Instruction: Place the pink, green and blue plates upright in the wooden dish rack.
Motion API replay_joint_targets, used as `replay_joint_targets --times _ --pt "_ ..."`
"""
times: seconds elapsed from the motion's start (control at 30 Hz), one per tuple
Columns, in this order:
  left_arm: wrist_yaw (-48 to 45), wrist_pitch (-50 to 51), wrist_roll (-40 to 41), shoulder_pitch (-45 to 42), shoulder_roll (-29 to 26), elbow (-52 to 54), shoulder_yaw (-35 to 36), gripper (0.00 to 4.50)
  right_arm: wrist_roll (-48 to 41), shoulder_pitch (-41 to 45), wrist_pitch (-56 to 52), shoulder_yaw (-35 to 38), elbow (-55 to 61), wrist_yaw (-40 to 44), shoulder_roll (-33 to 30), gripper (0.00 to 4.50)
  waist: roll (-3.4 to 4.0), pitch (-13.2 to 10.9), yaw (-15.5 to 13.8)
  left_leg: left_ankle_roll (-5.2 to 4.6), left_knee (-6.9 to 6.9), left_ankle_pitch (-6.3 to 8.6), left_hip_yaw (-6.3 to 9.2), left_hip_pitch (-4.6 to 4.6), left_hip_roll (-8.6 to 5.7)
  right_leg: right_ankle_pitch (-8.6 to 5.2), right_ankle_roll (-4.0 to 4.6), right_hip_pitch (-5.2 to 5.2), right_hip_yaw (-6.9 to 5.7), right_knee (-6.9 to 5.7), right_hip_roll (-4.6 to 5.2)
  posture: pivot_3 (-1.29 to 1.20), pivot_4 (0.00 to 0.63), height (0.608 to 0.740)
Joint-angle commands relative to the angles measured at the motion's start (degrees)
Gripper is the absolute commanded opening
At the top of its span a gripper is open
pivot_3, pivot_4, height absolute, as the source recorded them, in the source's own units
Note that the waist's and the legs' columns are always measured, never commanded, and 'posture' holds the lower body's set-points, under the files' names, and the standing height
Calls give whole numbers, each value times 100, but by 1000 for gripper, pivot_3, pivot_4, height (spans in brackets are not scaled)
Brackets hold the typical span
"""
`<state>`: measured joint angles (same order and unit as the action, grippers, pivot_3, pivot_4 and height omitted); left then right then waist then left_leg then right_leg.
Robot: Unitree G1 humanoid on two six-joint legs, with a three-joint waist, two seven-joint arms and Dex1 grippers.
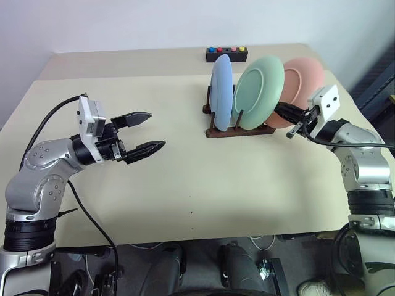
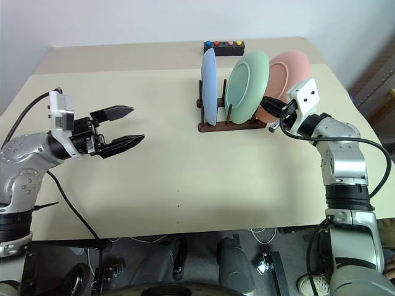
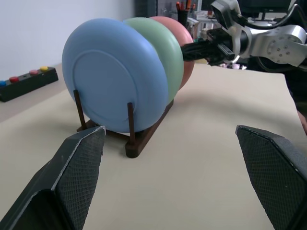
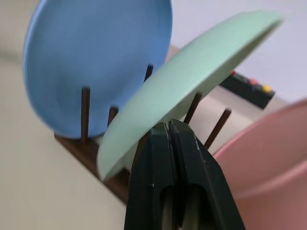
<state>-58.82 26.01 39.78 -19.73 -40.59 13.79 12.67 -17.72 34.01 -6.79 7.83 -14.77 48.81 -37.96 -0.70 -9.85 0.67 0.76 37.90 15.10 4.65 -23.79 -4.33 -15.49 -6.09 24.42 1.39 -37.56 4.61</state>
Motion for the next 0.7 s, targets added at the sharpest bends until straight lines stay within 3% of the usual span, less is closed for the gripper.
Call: replay_joint_targets --times 0.03,0.4,0.7 --pt "32 -43 99 76 -44 186 176 4500 -46 347 26 36 375 -28 3 21 0 0 6 0 0 0 0 0 0 0 0 0 0 0 0 0 150 740" --pt "58 -53 118 105 -36 194 146 4500 -69 538 89 279 343 -230 -36 21 0 0 3 0 1 0 1 0 0 0 0 -1 -1 0 0 0 150 740" --pt "39 -67 113 57 -10 144 107 4500 -95 1439 587 1357 -1162 -1490 -219 21 1 0 -9 1 1 0 0 0 0 0 0 -2 -1 1 1 0 150 740"
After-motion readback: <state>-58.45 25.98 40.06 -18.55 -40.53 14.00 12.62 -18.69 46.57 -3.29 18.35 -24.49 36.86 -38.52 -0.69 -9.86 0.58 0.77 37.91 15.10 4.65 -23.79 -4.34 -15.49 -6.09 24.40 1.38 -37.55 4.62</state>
